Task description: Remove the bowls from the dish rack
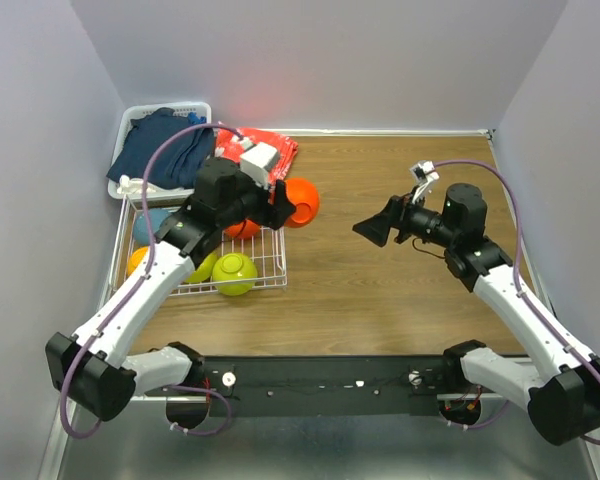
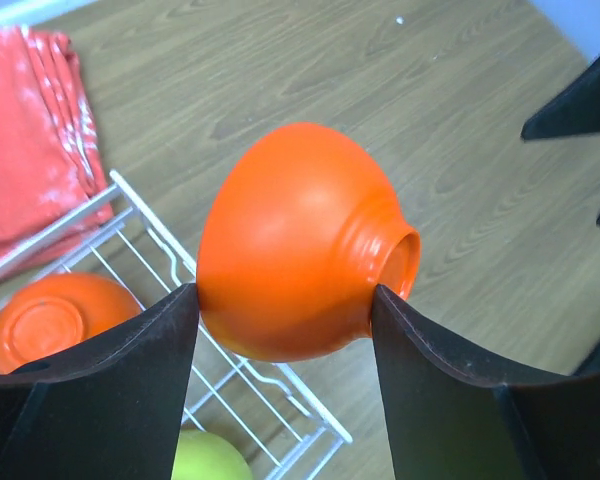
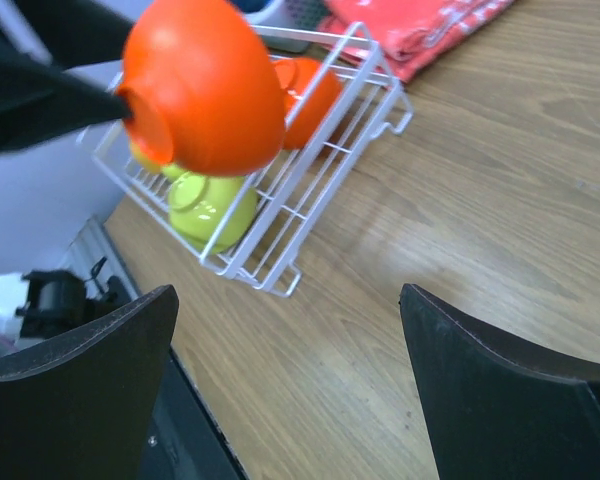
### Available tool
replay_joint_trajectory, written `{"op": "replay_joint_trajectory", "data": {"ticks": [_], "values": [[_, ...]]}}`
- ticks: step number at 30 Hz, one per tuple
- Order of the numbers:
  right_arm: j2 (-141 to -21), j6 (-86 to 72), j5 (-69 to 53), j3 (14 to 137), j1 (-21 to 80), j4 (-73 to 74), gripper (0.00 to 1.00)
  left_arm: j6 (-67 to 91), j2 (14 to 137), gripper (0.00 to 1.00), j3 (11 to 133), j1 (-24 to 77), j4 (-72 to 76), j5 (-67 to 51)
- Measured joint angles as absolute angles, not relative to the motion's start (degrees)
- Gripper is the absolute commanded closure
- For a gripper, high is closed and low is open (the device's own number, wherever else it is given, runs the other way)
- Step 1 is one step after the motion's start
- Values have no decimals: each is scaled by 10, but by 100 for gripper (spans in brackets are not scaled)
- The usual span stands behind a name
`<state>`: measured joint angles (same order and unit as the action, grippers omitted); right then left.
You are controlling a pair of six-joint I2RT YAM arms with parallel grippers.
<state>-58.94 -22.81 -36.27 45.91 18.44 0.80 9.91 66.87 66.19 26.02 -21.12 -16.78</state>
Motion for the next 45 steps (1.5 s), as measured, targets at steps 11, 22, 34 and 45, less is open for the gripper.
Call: {"op": "replay_joint_trajectory", "data": {"ticks": [11,22,34,45], "values": [[-608,-216,-191,569,185,187,0,-92,691,66,594,497,-101,99],[-670,-201,-124,657,187,321,0,-261,809,65,487,662,154,334],[-775,-185,-118,717,187,422,0,-542,1049,69,464,750,561,486],[-895,-178,-119,801,187,480,1,-740,1135,69,464,770,710,508]]}}
